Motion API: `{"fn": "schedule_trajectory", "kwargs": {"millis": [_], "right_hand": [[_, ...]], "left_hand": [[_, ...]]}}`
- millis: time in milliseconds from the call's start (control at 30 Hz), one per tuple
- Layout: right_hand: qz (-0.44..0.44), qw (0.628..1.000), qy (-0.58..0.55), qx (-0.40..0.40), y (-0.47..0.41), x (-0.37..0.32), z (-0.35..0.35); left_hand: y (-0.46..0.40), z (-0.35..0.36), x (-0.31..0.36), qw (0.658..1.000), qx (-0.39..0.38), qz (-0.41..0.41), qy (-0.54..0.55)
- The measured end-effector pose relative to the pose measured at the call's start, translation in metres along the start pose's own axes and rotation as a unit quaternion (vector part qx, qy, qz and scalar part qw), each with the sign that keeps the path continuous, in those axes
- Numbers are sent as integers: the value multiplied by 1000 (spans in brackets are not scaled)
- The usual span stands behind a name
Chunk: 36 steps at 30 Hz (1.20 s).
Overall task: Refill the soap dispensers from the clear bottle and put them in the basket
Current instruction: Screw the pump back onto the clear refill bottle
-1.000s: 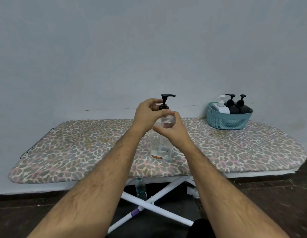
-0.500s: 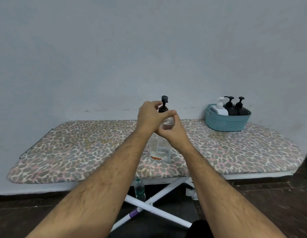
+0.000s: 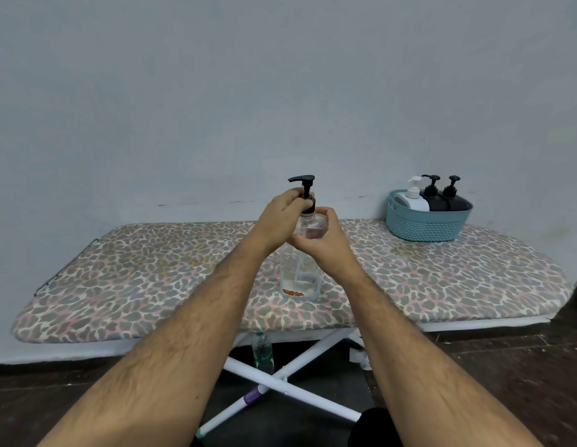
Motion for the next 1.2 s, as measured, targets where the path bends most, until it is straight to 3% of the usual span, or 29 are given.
{"fn": "schedule_trajectory", "kwargs": {"millis": [133,233,467,900,1100,1200], "right_hand": [[0,1000,1,-3,0,-1,3],[0,1000,-1,-3,-2,1,5],[-1,1000,-10,-6,-7,6,6],[-7,999,-26,-25,-9,9,5],[3,999,-12,-31,-8,6,5],[11,998,3,-57,-5,2,3]], "left_hand": [[3,-14,9,969,162,46,-179],[4,-13,19,930,202,71,-299],[1,-10,11,970,159,69,-168],[-17,-11,5,988,14,57,-142],[-9,-9,5,991,30,58,-117],[2,-9,-11,998,32,29,-44]]}}
Point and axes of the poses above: each hand's wrist, its own y-axis away from the middle knuckle, its own z-axis out of the palm, x = y × z, the point moved 8 cm from there along -y, towards the middle knuckle, and after that the axes turned 13 degrees about y, right-handed, at the moved point
